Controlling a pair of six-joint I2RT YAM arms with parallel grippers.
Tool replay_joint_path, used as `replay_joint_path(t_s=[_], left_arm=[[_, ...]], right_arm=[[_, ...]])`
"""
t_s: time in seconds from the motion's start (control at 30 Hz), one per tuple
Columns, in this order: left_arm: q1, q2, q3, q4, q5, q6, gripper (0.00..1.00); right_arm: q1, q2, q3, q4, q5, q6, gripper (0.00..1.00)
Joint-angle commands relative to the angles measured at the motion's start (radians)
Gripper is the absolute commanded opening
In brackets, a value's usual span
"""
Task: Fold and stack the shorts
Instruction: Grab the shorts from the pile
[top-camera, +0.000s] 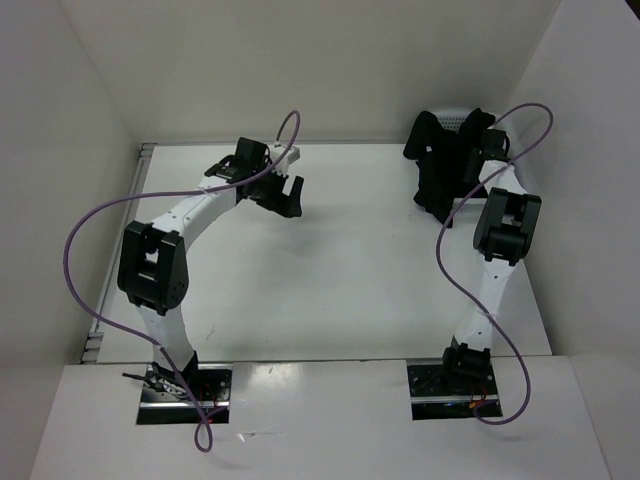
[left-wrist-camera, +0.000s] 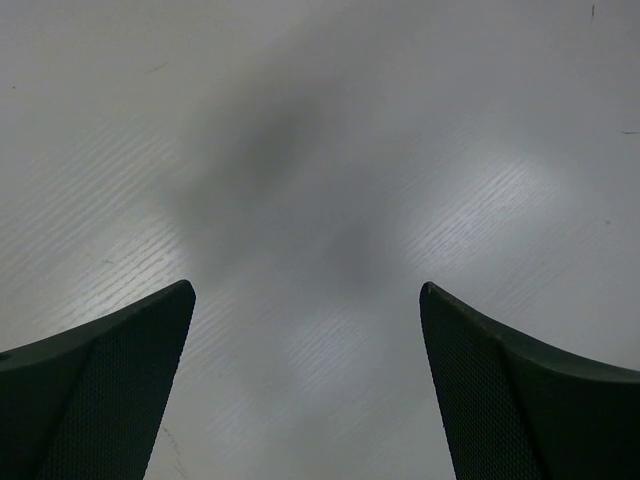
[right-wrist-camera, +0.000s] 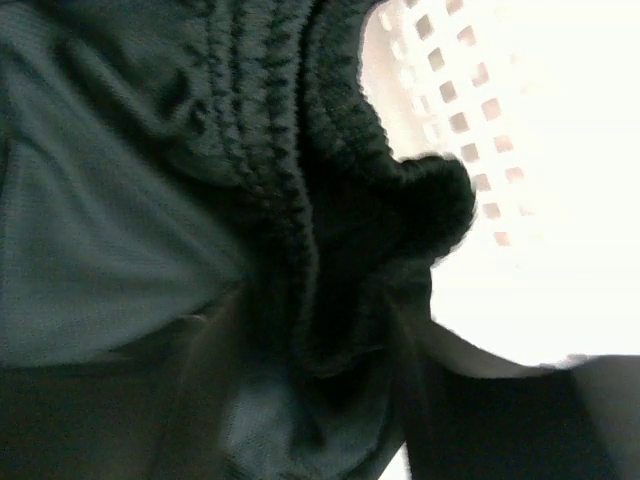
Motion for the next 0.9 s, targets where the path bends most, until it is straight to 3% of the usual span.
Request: replay_joint_path(t_s=[0.0, 0.03, 0.1, 0.17, 0.43, 0.6, 0.73, 0.87], left_arm=[[-0.016, 0.020, 0.006, -0.001, -0.021, 0.004, 1.00], [-0.016, 0.020, 0.006, -0.001, -0.021, 0.004, 1.00], [-0.029, 0.029, 0.006, 0.008, -0.021, 0.004, 1.00], [-0.038, 0.029, 0.006, 0.008, -0.010, 0.004, 1.00], [-0.038, 0.020, 0.006, 0.018, -0.030, 0.004, 1.00], [-0.038, -0.017, 0.006, 0.039, -0.083, 0.004, 1.00], [-0.038, -0.069, -0.017, 0.061, -0.117, 0.004, 1.00], [-0.038, -0.128, -0.059, 0.110, -0.203, 0.004, 1.00]], right_arm=[[0.006, 0.020, 0.054, 0.038, -0.039, -0.005, 0.53], [0.006, 0.020, 0.054, 0.025, -0.078, -0.023, 0.37], [0.006, 0.020, 0.054, 0.014, -0.164, -0.036, 0.23], [0.017, 0.020, 0.063, 0.014, -0.173, -0.045, 0.01], [0.040, -0.115, 0.207, 0.014, -0.196, -0.013, 0.00], [0.063, -0.227, 0.379, 0.035, -0.210, 0.056, 0.00], [0.111, -0.333, 0.529, 0.058, -0.230, 0.065, 0.00], [0.239, -0.373, 0.684, 0.072, -0.218, 0.088, 0.00]])
